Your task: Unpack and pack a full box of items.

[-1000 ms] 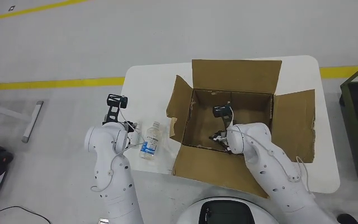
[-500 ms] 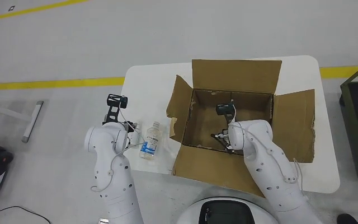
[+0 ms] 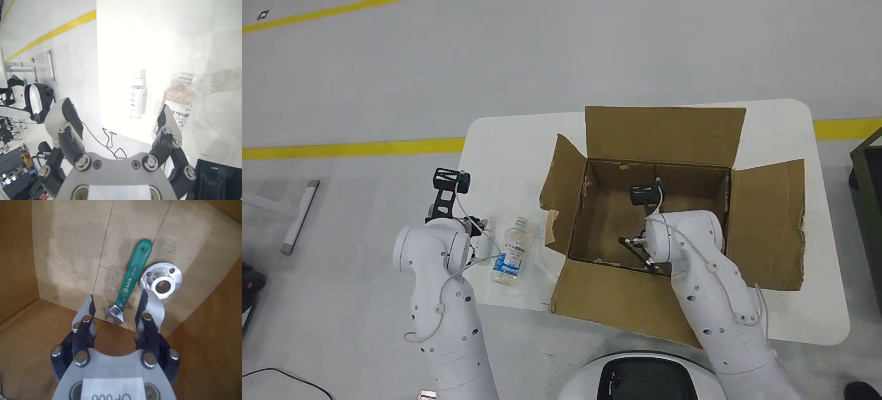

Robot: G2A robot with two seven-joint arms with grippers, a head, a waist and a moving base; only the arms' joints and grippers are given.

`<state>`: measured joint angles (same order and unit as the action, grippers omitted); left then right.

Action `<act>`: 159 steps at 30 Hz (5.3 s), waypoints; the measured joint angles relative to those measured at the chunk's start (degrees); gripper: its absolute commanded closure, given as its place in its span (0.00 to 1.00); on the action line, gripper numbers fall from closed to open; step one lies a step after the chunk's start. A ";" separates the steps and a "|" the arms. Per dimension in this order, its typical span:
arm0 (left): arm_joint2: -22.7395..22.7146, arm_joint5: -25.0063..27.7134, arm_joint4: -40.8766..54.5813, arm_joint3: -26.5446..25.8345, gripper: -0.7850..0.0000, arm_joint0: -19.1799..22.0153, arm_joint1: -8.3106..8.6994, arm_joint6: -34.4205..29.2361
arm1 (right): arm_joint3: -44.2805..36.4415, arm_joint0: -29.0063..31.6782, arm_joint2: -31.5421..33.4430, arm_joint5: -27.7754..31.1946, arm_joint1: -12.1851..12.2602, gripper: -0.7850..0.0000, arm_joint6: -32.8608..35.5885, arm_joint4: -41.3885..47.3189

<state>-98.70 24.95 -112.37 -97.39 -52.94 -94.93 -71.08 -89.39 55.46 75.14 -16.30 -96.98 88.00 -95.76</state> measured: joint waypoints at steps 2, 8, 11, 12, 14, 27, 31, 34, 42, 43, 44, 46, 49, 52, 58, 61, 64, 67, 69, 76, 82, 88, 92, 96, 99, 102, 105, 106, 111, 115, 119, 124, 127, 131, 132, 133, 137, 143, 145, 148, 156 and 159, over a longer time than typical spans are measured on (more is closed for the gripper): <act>0.00 0.00 0.00 0.00 0.00 0.00 0.00 0.00 | 0.49 -0.12 0.21 0.00 -0.56 0.50 0.00 -0.98; 0.00 0.00 0.00 0.00 0.00 0.00 0.00 0.00 | 0.77 -0.06 0.76 0.01 -1.78 0.47 0.00 -3.17; 0.00 0.00 0.00 0.00 0.00 0.00 0.00 0.00 | 0.83 0.03 1.40 0.01 -2.24 0.50 0.00 -3.97; 0.00 0.00 0.00 0.00 0.00 0.00 0.00 0.00 | 0.91 0.09 1.52 0.01 -2.42 0.48 0.00 -4.20; 0.00 0.00 0.00 0.00 0.00 0.00 0.00 0.00 | 1.05 0.15 1.61 0.01 -2.66 0.49 0.00 -4.61; 0.00 0.00 0.00 0.00 0.00 0.00 0.00 0.00 | 2.27 -0.39 3.11 0.02 -3.65 0.40 0.00 -5.70; 0.00 0.00 0.00 0.00 0.00 0.00 0.00 0.00 | 2.37 -0.46 3.51 0.07 -3.77 0.41 0.00 -5.74; 0.00 0.00 0.00 0.00 0.00 0.00 0.00 0.00 | 2.12 -0.34 3.88 0.30 -3.82 0.47 0.00 -5.85; 0.00 0.00 0.00 0.00 0.00 0.00 0.00 0.00 | 2.57 0.03 4.44 0.73 -3.93 0.51 0.00 -6.07; 0.00 0.00 0.00 0.00 0.00 0.00 0.00 0.00 | 2.73 -0.01 4.44 0.74 -3.94 0.52 0.00 -6.10; 0.00 0.00 0.00 0.00 0.00 0.00 0.00 0.00 | 2.89 -0.08 4.43 0.74 -3.96 0.52 0.00 -6.14; 0.00 0.00 0.00 0.00 0.00 0.00 0.00 0.00 | 3.30 -0.25 4.40 0.72 -4.00 0.53 0.00 -6.28; 0.00 0.00 0.00 0.00 0.00 0.00 0.00 0.00 | 3.81 -0.48 4.41 0.71 -4.04 0.56 0.00 -6.30; 0.00 0.00 0.00 0.00 0.00 0.00 0.00 0.00 | 4.34 -0.71 4.38 0.70 -4.06 0.56 0.00 -6.39; 0.00 0.00 0.00 0.00 0.00 0.00 0.00 0.00 | 5.24 -1.19 4.33 0.68 -4.10 0.56 0.00 -6.47; 0.00 0.00 0.00 0.00 0.00 0.00 0.00 0.00 | 5.80 -1.44 4.28 0.63 -4.12 0.59 0.00 -6.58; 0.00 0.00 0.00 0.00 0.00 0.00 0.00 0.00 | 6.37 -1.65 4.24 0.62 -4.13 0.61 0.00 -6.65; 0.00 0.00 0.00 0.00 0.00 0.00 0.00 0.00 | 6.88 -1.86 4.23 0.56 -4.15 0.62 0.00 -6.79; 0.00 0.00 0.00 0.00 0.00 0.00 0.00 0.00 | 7.25 -2.05 4.22 0.56 -4.16 0.62 0.00 -6.90; 0.00 0.00 0.00 0.00 0.00 0.00 0.00 0.00 | 8.30 -2.50 3.93 0.48 -4.25 0.61 0.00 -7.14; 0.00 0.00 0.00 0.00 0.00 0.00 0.00 0.00 | 8.90 -2.63 3.53 0.28 -4.36 0.66 0.00 -7.40; 0.00 0.00 0.00 0.00 0.00 0.00 0.00 0.00 | 9.26 -2.75 3.41 0.18 -4.45 0.89 0.00 -7.78; 0.00 0.00 0.00 0.00 0.00 0.00 0.00 0.00 | 9.33 -2.76 3.35 0.06 -4.49 1.00 0.00 -8.07; 0.00 0.00 0.00 0.00 0.00 0.00 0.00 0.00 | 8.86 -2.64 3.30 0.02 -4.55 1.00 0.01 -8.15; 0.00 0.00 0.00 0.00 0.00 0.00 0.00 0.00 | 8.19 -2.39 3.18 0.06 -4.61 1.00 0.01 -8.13; 0.00 0.00 0.00 0.00 0.00 0.00 0.00 0.00 | 6.59 -1.82 3.02 0.22 -4.68 1.00 0.01 -7.60; 0.00 0.00 0.00 0.00 0.00 0.00 0.00 0.00 | 3.68 -0.86 3.01 0.97 -4.71 1.00 -0.05 -6.34; 0.00 0.00 0.00 0.00 0.00 0.00 0.00 0.00 | 2.57 -0.48 2.99 1.41 -4.69 1.00 -0.15 -6.01; 0.00 0.00 0.00 0.00 0.00 0.00 0.00 0.00 | -6.06 2.22 3.84 3.77 -4.55 1.00 -0.99 -2.01; 0.00 0.00 0.00 0.00 0.00 0.00 0.00 0.00 | -14.57 4.56 5.92 5.92 -4.36 1.00 -1.68 4.39; 0.00 0.00 0.00 0.00 0.00 0.00 0.00 0.00 | -22.81 7.00 9.91 8.14 -4.03 1.00 -2.57 13.71; 0.00 0.00 0.00 0.00 0.00 0.00 0.00 0.00 | -29.53 9.53 16.43 9.74 -3.54 1.00 -4.64 28.62; 0.00 0.00 0.00 0.00 0.00 0.00 0.00 0.00 | -30.66 10.43 20.49 9.93 -3.16 1.00 -5.96 37.21; 0.00 0.00 0.00 0.00 0.00 0.00 0.00 0.00 | -30.54 11.40 22.72 9.57 -2.64 1.00 -9.46 41.60; 0.00 0.00 0.00 0.00 0.00 0.00 0.00 0.00 | -30.29 11.77 22.76 9.58 -2.50 1.00 -10.28 42.67; 0.00 0.00 0.00 0.00 0.00 0.00 0.00 0.00 | -30.08 12.03 22.68 9.59 -2.39 1.00 -10.83 43.23; 0.00 0.00 0.00 0.00 0.00 0.00 0.00 0.00 | -29.74 12.31 22.49 9.41 -2.28 1.00 -11.47 43.97; 0.00 0.00 0.00 0.00 0.00 0.00 0.00 0.00 | -29.77 12.29 22.50 9.41 -2.29 1.00 -11.42 43.91; 0.00 0.00 0.00 0.00 0.00 0.00 0.00 0.00 | -29.78 12.30 22.50 9.43 -2.29 1.00 -11.42 43.90; 0.00 0.00 0.00 0.00 0.00 0.00 0.00 0.00 | -31.26 13.19 22.05 10.80 -2.04 1.00 -14.53 43.31; 0.00 0.00 0.00 0.00 0.00 0.00 0.00 0.00 | -40.02 12.20 26.94 9.94 -0.49 1.00 -17.27 45.38; 0.00 0.00 0.00 0.00 0.00 0.00 0.00 0.00 | -44.14 11.50 31.01 9.97 0.31 1.00 -16.09 46.43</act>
<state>-98.70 24.95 -112.37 -97.39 -52.94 -94.93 -71.08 -133.53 66.96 106.14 -6.32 -96.67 71.91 -49.34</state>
